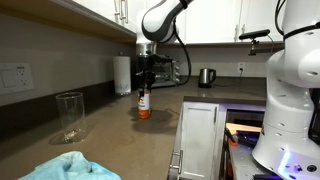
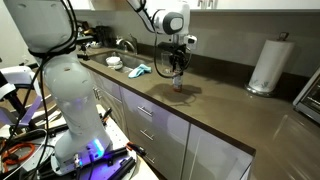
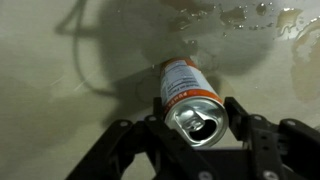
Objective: Slide the can to the right
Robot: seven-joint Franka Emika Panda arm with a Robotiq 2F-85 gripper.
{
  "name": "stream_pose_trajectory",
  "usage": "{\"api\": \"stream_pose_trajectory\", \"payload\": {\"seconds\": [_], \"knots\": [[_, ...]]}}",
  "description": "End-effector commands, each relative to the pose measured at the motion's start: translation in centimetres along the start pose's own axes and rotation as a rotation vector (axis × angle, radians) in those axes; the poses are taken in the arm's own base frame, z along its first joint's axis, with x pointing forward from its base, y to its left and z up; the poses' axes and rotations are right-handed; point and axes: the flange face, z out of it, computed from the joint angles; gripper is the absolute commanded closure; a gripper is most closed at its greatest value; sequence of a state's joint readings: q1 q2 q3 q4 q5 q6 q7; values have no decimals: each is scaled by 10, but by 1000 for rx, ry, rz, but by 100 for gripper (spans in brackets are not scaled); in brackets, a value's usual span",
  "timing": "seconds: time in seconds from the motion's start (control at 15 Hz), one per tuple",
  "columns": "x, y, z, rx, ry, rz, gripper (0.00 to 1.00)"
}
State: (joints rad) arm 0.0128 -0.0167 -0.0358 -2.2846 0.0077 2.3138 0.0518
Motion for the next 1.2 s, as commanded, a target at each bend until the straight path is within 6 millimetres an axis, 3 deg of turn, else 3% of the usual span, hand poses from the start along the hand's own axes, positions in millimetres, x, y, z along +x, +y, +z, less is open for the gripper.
{"api": "stream_pose_trajectory", "payload": {"seconds": [0.0, 1.13], "knots": [[-13, 24, 4, -2, -4, 39, 62], [-13, 114, -6, -42, -20, 139, 62]]}}
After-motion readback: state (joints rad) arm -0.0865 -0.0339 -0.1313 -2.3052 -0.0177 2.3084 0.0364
